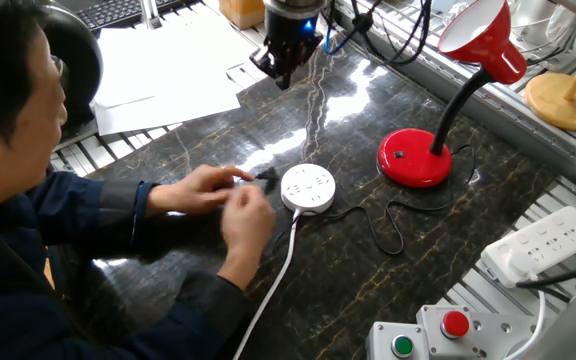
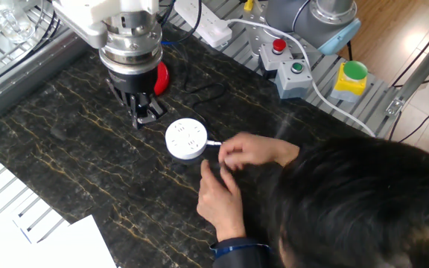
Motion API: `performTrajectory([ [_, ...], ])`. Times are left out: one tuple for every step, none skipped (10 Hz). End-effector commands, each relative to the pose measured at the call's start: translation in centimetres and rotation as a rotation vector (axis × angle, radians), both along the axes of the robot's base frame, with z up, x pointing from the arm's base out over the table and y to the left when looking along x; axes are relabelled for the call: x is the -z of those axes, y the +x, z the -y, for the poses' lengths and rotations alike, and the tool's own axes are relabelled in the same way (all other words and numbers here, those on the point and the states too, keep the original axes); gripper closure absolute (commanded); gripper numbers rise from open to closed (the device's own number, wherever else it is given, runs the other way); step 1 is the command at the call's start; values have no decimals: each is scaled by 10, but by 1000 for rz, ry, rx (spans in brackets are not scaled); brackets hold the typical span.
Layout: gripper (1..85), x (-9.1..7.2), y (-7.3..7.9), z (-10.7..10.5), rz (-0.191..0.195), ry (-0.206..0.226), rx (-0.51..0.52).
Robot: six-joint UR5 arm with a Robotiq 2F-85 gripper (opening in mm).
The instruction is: Plug in the power cord of the desk lamp, turn on the socket, and light up the desk lamp
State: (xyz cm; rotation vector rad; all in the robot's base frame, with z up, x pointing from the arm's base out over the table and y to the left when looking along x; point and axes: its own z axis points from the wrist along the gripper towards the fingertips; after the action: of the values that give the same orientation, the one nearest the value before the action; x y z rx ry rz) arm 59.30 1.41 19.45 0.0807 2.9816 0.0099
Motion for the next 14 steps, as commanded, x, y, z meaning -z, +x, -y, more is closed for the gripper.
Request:
performTrajectory([
  [840, -25, -1, -2, 4, 5, -37],
  [840, -32, -5, 0, -3, -4, -46],
  [840, -31, -6, 1, -7, -6, -43],
  [840, -28, -6, 7, -8, -28, -54],
  [840, -28, -4, 6, -2, -29, -71],
  [840, -28, -1, 2, 12, -12, -83],
  [840, -28, 1, 4, 31, -7, -108],
  [840, -30, 5, -2, 56, 26, -113],
  [840, -31, 5, -17, 65, 93, -90],
  [840, -32, 10, -17, 76, 93, -70],
  [840, -35, 16, -11, 90, 62, -49],
  [840, -40, 13, -8, 77, 52, -37],
  [840, -45, 10, -4, 72, 46, -55],
  [840, -51, 4, -3, 64, 35, -90],
])
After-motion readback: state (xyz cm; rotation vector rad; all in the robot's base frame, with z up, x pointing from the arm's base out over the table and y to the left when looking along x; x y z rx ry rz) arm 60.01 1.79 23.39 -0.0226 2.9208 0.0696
